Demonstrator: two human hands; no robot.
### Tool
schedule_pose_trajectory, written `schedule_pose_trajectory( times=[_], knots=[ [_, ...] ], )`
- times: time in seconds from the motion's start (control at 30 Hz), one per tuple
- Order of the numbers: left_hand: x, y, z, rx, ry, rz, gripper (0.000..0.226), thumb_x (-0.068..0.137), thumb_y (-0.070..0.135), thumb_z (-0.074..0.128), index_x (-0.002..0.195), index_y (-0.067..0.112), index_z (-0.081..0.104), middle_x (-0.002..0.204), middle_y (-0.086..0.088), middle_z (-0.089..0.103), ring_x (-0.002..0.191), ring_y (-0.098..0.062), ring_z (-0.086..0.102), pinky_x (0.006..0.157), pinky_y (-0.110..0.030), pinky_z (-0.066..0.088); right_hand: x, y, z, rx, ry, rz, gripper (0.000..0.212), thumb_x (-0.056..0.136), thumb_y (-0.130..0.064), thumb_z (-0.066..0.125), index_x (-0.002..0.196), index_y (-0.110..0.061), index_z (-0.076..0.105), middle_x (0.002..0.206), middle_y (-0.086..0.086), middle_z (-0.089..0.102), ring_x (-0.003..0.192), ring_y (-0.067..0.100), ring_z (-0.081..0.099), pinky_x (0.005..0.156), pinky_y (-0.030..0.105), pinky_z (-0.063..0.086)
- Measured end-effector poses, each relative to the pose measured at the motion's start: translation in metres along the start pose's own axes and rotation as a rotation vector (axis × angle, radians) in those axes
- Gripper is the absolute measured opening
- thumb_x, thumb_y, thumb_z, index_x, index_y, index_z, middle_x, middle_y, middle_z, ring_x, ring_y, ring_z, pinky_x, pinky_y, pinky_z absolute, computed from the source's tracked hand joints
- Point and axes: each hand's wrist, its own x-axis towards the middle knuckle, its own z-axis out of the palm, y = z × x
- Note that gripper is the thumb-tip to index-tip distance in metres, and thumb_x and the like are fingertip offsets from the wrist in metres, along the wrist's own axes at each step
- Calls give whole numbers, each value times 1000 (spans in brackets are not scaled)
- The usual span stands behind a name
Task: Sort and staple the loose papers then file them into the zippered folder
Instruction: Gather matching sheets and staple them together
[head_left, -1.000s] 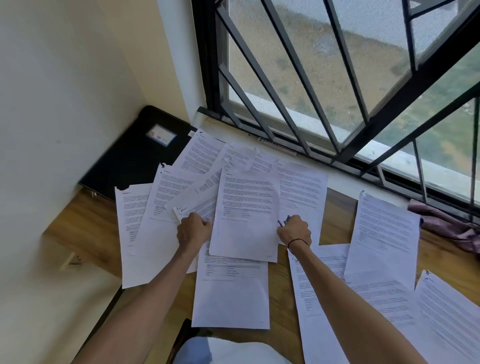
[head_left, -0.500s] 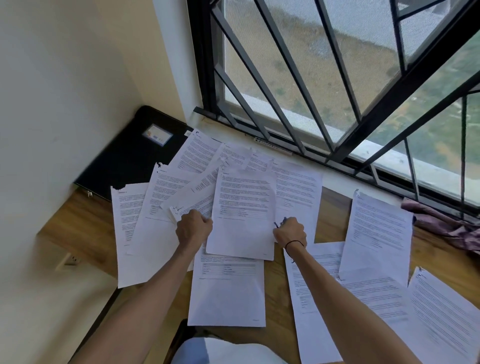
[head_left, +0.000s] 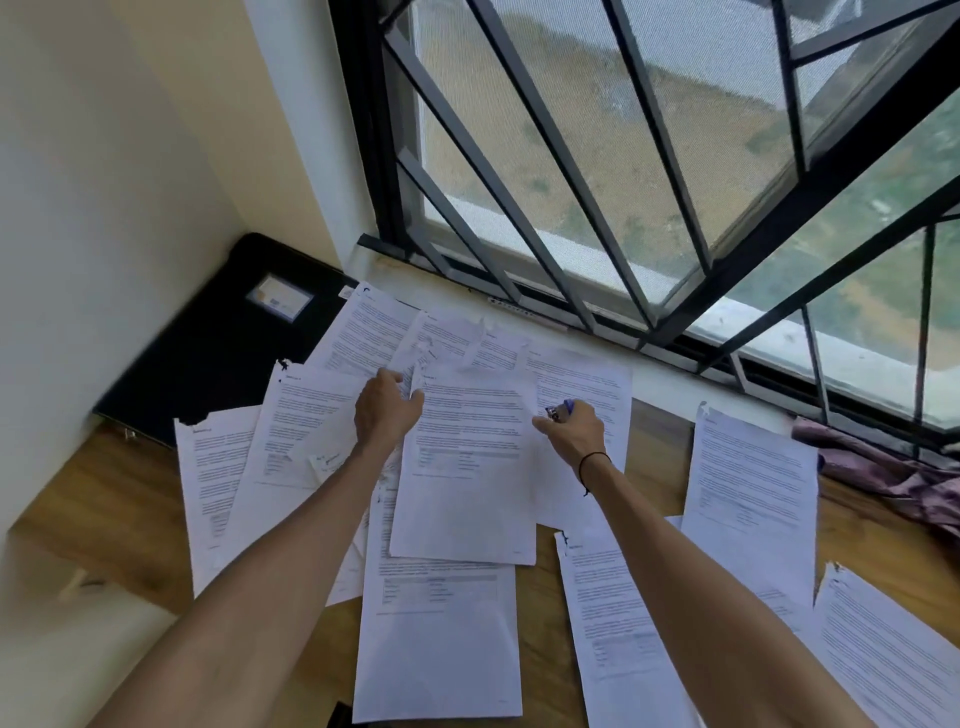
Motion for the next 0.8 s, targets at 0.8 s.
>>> schedule_pose_trajectory(
  times=[0.8],
  knots=[
    [34,111,81,198,-157,539,25,94,20,75,118,13,77,114,-7,69,101,-28,71,89,-41,60,50,-23,26,-86,162,169,29,89,-22,65,117,-17,68,113,13,69,101,37,65,77,35,46]
  ],
)
